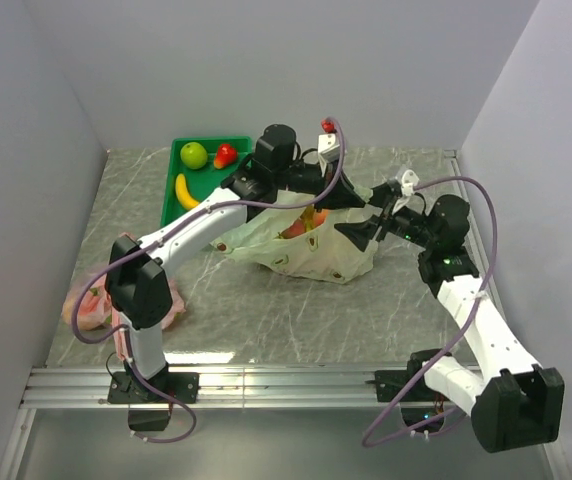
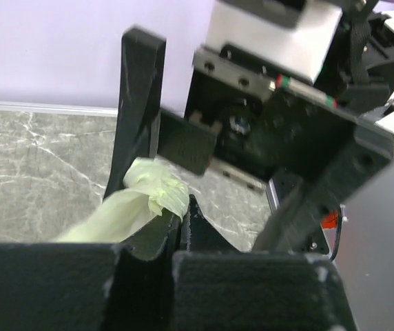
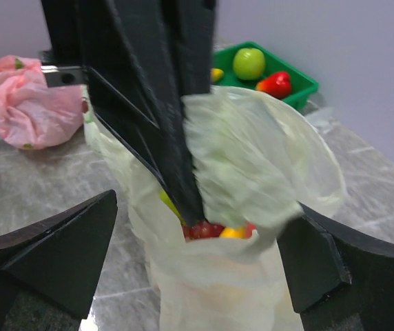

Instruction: Place the fake fruits into the plastic bag and tie a complex knot

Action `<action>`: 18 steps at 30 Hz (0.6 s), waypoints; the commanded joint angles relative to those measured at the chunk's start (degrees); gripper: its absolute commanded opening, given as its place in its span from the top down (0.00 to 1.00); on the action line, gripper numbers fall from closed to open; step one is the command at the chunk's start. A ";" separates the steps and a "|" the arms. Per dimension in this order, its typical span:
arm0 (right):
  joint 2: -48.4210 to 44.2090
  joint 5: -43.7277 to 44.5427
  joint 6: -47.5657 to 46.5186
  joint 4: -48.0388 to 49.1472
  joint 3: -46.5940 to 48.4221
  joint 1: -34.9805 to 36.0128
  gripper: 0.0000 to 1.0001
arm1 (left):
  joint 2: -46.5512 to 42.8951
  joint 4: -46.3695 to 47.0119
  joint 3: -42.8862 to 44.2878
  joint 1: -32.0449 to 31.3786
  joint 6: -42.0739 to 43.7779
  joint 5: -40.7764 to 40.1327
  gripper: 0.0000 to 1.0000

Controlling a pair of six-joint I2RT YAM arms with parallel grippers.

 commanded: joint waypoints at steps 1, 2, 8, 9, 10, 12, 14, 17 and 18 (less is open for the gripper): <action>2.02 0.39 -0.44 6.29 0.46 3.00 0.00 | 0.77 4.27 3.08 -0.12 -3.16 1.11 1.00; 2.38 0.30 -0.26 6.82 0.46 3.62 0.00 | 0.94 4.71 3.17 -0.12 -3.33 1.20 1.00; 5.27 3.37 1.14 10.15 -0.68 6.96 0.05 | 1.82 11.65 3.27 -0.12 -6.85 1.64 0.99; 5.89 3.81 1.32 10.34 -0.60 7.05 0.15 | 1.74 13.14 3.00 -0.12 -7.63 0.77 1.00; 6.94 4.34 1.32 9.99 -0.34 7.40 0.21 | 1.47 14.72 2.65 -0.12 -8.51 0.24 0.99; 7.82 4.78 2.99 7.98 0.37 7.23 0.42 | 0.95 16.22 1.51 -0.12 -9.22 -1.61 0.99; 7.74 4.96 2.38 6.31 0.28 7.23 0.55 | -0.37 17.89 0.63 -0.04 -10.45 -3.98 0.99; 6.86 5.57 2.11 4.20 -0.42 7.06 0.98 | -2.56 16.24 -0.08 -0.04 -9.58 -5.39 0.73; 6.60 6.44 2.29 3.32 -0.25 6.71 1.00 | -3.27 14.58 0.10 0.14 -8.27 -6.00 0.65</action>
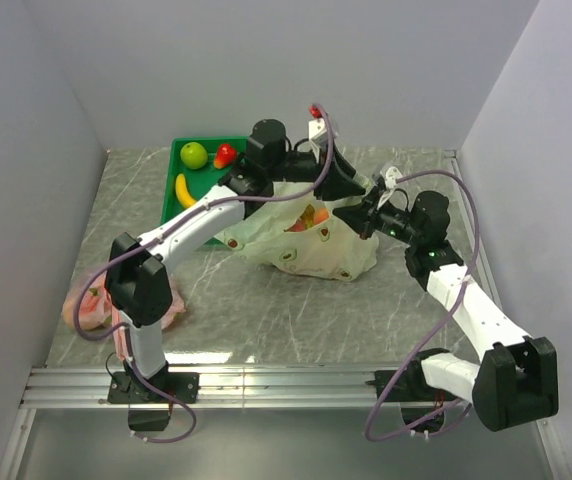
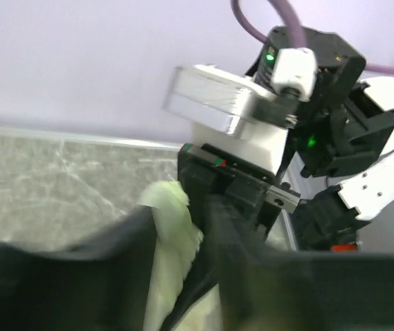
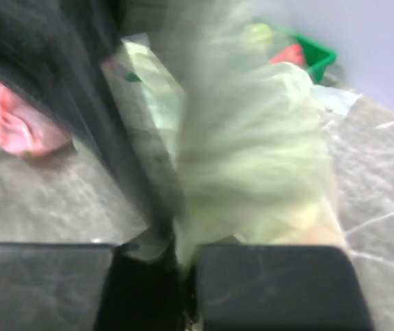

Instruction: Place the fake fruits into the plastic bag and tie a complex knot

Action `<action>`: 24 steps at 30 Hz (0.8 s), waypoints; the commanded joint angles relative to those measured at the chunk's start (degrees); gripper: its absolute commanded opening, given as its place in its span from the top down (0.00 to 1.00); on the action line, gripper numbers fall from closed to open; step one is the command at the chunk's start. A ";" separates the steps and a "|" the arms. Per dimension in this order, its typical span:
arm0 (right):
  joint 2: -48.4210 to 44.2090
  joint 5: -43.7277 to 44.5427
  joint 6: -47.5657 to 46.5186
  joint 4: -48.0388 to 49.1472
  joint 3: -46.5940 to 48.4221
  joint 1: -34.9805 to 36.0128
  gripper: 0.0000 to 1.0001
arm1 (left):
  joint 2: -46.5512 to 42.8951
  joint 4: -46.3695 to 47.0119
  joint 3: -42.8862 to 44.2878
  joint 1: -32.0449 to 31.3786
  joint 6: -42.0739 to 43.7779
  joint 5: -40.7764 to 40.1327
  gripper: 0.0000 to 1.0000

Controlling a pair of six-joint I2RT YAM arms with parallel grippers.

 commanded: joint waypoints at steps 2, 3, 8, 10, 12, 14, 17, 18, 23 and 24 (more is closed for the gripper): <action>-1.40 1.01 -0.34 -3.42 1.09 0.19 1.00 | -7.34 0.04 0.34 0.12 0.55 -5.79 0.47; -1.67 0.49 0.10 -4.22 1.44 -1.21 1.00 | -8.57 -2.49 -0.88 1.51 1.26 -6.23 0.40; -3.07 -3.11 1.60 -9.40 3.72 -6.58 1.00 | -19.12 -11.63 -4.84 9.60 4.06 -5.09 0.25; -3.60 -4.17 0.90 -10.64 3.99 -7.20 1.00 | -23.58 -21.70 -6.95 13.82 9.05 -4.40 0.21; -3.95 -4.44 0.11 -11.87 4.08 -7.20 1.00 | -26.67 -28.93 -10.88 18.46 16.77 -2.90 0.18; -4.04 -5.14 -0.24 -12.83 4.17 -7.20 1.00 | -31.16 -36.07 -14.23 21.73 19.79 -1.50 0.15; -3.69 -5.84 -1.29 -14.59 4.96 -7.37 1.00 | -35.65 -41.27 -19.95 27.00 24.45 0.35 0.14; -3.43 -6.11 -1.30 -15.21 5.13 -7.46 1.00 | -36.26 -41.80 -22.05 28.76 25.07 1.40 0.14; -2.29 -6.90 -3.67 -18.46 7.33 -7.55 1.00 | -38.03 -45.06 -28.30 29.30 25.70 5.81 0.12; -2.11 -6.81 -3.67 -18.64 7.51 -7.55 1.00 | -38.38 -42.27 -31.27 29.39 22.91 5.11 0.12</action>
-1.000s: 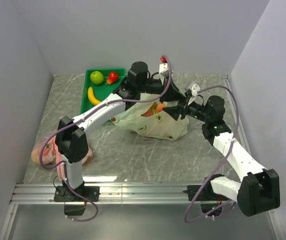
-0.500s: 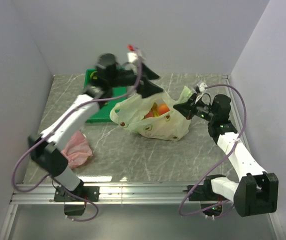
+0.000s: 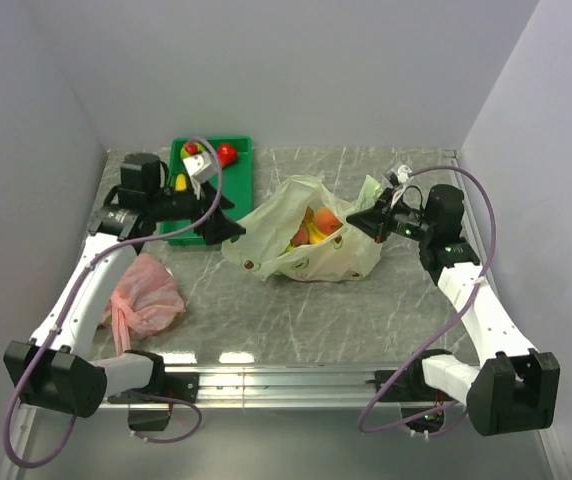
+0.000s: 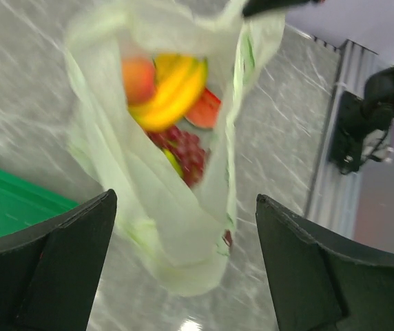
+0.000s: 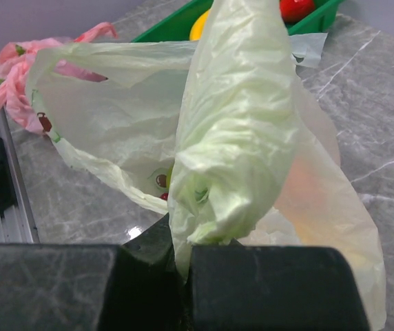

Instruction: Place the fake fruits into the plastic bag and tie a complex knot

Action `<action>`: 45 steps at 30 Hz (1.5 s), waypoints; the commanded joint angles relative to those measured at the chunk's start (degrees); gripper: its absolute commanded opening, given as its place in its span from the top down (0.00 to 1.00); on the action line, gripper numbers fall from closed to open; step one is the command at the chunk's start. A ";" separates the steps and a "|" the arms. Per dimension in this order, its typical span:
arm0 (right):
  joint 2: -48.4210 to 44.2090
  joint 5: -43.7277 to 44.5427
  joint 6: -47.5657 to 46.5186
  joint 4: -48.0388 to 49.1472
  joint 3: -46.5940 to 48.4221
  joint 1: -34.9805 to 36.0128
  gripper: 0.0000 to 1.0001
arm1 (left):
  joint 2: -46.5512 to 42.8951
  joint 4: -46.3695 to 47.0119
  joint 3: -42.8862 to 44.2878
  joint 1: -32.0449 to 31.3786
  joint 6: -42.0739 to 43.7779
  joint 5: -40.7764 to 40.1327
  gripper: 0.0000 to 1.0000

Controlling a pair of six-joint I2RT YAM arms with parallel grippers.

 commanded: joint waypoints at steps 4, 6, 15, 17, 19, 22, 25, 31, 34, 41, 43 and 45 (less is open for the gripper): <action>0.52 -1.06 -2.32 -2.16 4.69 -0.47 1.00 | -2.48 5.62 -9.93 0.25 -5.44 -2.26 0.13; 0.43 -0.98 -2.76 -2.95 5.04 -0.47 1.00 | -1.61 6.69 -10.63 0.25 -6.15 -8.05 0.14; 0.43 -0.36 -3.29 -3.40 5.22 -0.47 1.00 | 3.68 -1.21 -6.85 0.25 -7.37 -10.38 0.25; 0.52 -0.27 -3.29 -3.40 5.31 -0.38 1.00 | 3.32 -1.57 -8.17 0.17 -8.43 -9.13 0.22; 0.61 -0.18 -3.20 -3.40 5.31 -0.47 1.00 | 3.41 -2.53 -8.35 0.08 -9.84 -9.48 0.20; 0.43 -0.01 -3.37 -3.40 5.22 -0.38 1.00 | 4.11 -6.31 -8.00 0.08 -11.93 -9.22 0.17; 0.43 -0.10 -3.11 -3.40 5.05 -0.47 1.00 | 2.89 -5.88 -8.96 0.08 -13.62 -8.78 0.17; 0.25 0.08 -3.55 -3.40 5.22 -0.38 1.00 | 3.50 -6.67 -9.84 0.08 -16.69 -8.34 0.35; 0.17 0.08 -3.46 -4.53 5.39 -0.38 1.00 | 3.67 -5.70 -9.67 0.08 -18.63 -6.15 0.72; -0.02 1.14 -5.66 -13.40 9.96 -7.31 1.00 | -6.15 12.96 5.55 0.87 -18.79 -16.05 1.00; 0.86 1.22 -6.45 -17.96 12.24 -9.16 1.00 | -10.47 20.01 3.00 0.87 -19.51 -19.04 1.00; 1.92 0.43 -6.27 -19.91 13.13 -11.36 1.00 | -12.14 21.54 1.06 0.87 -22.67 -20.98 1.00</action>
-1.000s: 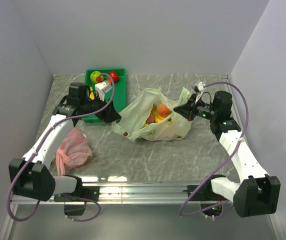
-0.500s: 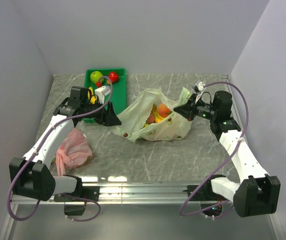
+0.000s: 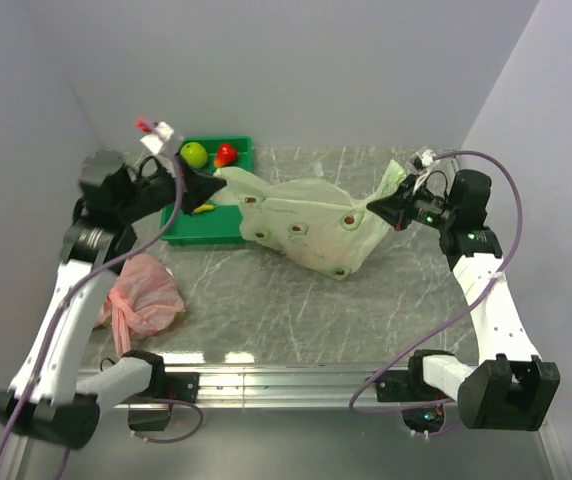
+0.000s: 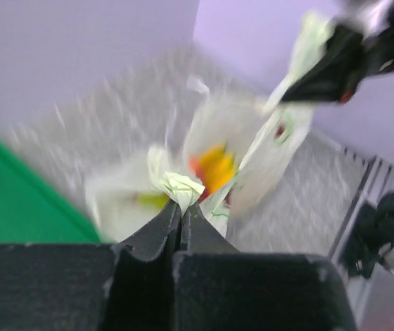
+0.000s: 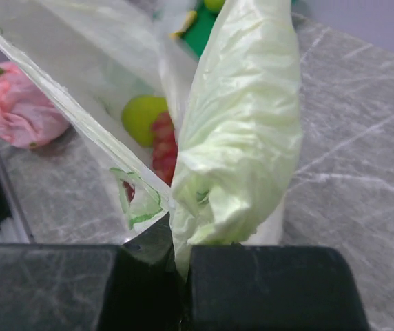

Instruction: Place the fake fruits into the plastic bag and tie a complex knot

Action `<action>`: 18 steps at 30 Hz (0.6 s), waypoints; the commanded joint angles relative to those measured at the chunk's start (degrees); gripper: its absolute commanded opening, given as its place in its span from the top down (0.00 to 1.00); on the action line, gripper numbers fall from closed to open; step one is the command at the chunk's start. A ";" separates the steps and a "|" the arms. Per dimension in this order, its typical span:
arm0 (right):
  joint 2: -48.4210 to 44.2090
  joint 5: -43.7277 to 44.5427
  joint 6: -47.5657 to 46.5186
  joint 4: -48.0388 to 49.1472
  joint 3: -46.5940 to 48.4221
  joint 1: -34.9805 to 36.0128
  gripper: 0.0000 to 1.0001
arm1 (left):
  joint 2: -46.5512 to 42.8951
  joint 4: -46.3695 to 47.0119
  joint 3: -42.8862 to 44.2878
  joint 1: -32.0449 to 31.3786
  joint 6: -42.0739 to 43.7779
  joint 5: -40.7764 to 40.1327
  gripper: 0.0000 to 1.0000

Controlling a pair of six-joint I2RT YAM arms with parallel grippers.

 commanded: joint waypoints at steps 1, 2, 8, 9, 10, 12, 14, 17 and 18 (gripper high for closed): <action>0.90 1.65 -1.75 -6.13 3.51 -3.47 1.00 | -5.57 13.17 -2.02 0.69 -4.07 -8.15 1.00; 0.90 1.74 -1.31 -6.04 3.25 -4.00 1.00 | -6.70 15.18 -5.17 0.69 -5.91 -9.57 1.00; -0.42 2.44 -0.61 -5.34 0.62 -4.01 1.00 | -8.29 20.91 -14.42 0.69 -6.99 -11.34 1.00; -0.25 3.14 -0.95 -5.43 0.27 -4.01 1.00 | -8.29 21.44 -15.21 0.69 -6.02 -10.73 1.00; 0.01 3.59 -1.57 -6.39 -0.09 -3.92 1.00 | -8.47 21.70 -16.96 0.69 -5.06 -10.37 1.00; 0.63 4.55 -3.49 -7.09 -0.53 -4.01 1.00 | -9.43 22.49 -18.64 0.69 -3.12 -10.72 1.00; 0.63 5.79 -4.82 -7.80 -1.40 -4.01 1.00 | -10.66 23.37 -20.40 0.69 -0.75 -10.72 1.00; 0.37 5.27 -5.70 -7.54 -2.37 -4.01 1.00 | -11.63 25.92 -20.85 0.69 0.22 -11.51 0.94; 0.19 4.82 -5.62 -7.45 -2.55 -3.83 1.00 | -11.63 26.44 -20.50 0.69 0.66 -11.51 0.87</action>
